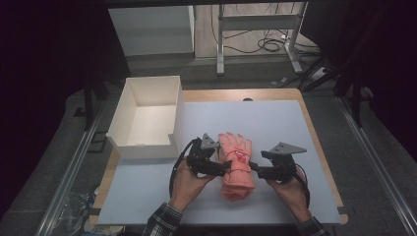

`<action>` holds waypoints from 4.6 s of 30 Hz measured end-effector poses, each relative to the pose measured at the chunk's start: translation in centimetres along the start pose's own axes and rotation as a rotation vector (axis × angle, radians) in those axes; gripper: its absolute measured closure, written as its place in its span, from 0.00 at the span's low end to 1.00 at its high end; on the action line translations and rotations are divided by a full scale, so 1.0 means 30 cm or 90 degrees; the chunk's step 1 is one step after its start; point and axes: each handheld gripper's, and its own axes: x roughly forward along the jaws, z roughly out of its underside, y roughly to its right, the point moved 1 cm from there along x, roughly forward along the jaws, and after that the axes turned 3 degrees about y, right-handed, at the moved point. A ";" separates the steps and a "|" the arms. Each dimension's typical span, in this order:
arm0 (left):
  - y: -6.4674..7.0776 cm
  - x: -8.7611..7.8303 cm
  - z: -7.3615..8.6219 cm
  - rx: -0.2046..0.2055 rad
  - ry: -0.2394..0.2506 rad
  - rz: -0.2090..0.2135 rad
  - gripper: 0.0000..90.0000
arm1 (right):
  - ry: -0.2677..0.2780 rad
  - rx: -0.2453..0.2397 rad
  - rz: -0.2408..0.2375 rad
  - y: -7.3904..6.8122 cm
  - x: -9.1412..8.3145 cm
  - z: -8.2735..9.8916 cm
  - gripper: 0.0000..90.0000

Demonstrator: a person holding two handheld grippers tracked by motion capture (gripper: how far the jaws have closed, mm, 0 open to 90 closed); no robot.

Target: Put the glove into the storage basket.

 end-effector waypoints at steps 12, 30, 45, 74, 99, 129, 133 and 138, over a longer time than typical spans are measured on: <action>-0.094 0.067 0.036 -0.047 -0.023 -0.045 0.15 | -0.017 0.005 0.004 0.019 0.028 0.010 0.35; -0.054 0.079 0.026 -0.045 -0.022 -0.028 0.16 | -0.001 0.006 0.005 0.015 0.018 -0.001 0.35; -0.066 0.088 0.027 -0.046 -0.036 -0.037 0.15 | -0.043 0.029 0.060 0.085 0.033 0.040 0.35; -0.011 0.009 0.000 -0.024 0.007 -0.030 0.16 | -0.006 -0.047 0.073 -0.032 0.016 -0.022 0.35; -0.064 0.022 0.129 -0.059 -0.040 -0.042 0.14 | -0.016 -0.023 0.027 -0.016 -0.032 -0.016 0.35; -0.177 -0.116 0.369 -0.134 -0.074 -0.071 0.09 | -0.093 -0.018 -0.069 -0.137 0.025 0.127 0.36; -0.189 -0.132 0.380 -0.137 -0.074 -0.073 0.09 | -0.093 -0.026 -0.071 -0.166 0.058 0.117 0.36; -0.204 -0.152 0.391 -0.140 -0.074 -0.078 0.09 | -0.090 -0.027 -0.083 -0.194 0.096 0.103 0.35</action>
